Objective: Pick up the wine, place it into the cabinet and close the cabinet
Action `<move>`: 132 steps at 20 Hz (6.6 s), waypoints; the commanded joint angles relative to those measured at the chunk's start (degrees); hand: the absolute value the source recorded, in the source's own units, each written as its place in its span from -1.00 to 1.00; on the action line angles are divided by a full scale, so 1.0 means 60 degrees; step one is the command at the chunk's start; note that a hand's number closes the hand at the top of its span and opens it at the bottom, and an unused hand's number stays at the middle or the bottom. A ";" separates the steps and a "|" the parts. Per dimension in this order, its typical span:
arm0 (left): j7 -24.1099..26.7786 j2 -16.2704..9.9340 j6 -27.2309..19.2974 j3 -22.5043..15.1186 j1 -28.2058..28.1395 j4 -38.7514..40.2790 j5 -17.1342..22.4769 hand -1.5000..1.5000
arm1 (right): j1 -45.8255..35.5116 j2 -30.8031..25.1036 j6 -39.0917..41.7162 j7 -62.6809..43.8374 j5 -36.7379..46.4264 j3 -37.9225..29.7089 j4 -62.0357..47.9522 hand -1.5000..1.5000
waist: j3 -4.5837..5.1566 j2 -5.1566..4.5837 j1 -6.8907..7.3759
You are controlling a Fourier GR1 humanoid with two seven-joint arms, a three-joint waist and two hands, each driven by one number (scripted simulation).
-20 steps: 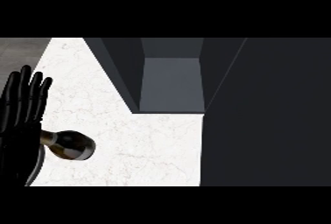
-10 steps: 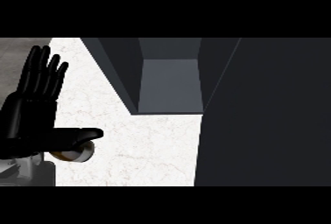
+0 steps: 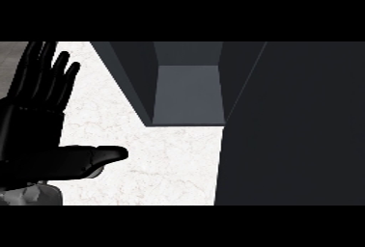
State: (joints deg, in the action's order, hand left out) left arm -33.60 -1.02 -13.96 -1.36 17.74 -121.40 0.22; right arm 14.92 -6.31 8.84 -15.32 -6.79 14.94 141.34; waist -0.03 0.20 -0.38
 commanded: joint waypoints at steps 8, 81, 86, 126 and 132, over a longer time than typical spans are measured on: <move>-0.2337 0.0166 -0.1805 -0.2005 0.0566 -0.1285 -0.2066 -1.00 | 0.0116 -0.0299 -0.0411 -0.1524 -0.0387 0.0044 0.1960 -1.00 | -0.0004 0.0002 0.0013; 0.3550 -0.0884 0.2839 0.4214 -0.4093 0.3073 0.1603 -1.00 | -0.1196 -0.0783 -0.2380 -0.3301 0.0648 0.1411 0.3046 -1.00 | 0.0021 0.0007 -0.0087; 0.3929 -0.0593 0.2366 0.3776 -0.3656 0.3878 0.0850 -1.00 | -0.0712 -0.0923 -0.2287 -0.3091 0.0665 0.1542 0.3066 -1.00 | 0.0009 0.0005 -0.0116; 0.9015 -0.0625 0.4189 0.5202 -0.2219 1.1383 0.2563 -1.00 | -0.0646 -0.1273 -0.2340 -0.2392 0.0419 0.1444 0.2852 -1.00 | 0.0009 0.0009 -0.0118; 0.9594 -0.0511 0.4855 0.4997 -0.2155 1.2085 0.2749 -1.00 | -0.0596 -0.1357 -0.2395 -0.2508 0.0416 0.1432 0.2846 -1.00 | 0.0012 -0.0010 -0.0076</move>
State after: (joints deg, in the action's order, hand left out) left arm 21.94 -3.82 12.25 28.59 4.87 -51.70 15.50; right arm 7.53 -12.69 -5.54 -25.59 -2.48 24.62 144.57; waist 0.05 0.18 -0.87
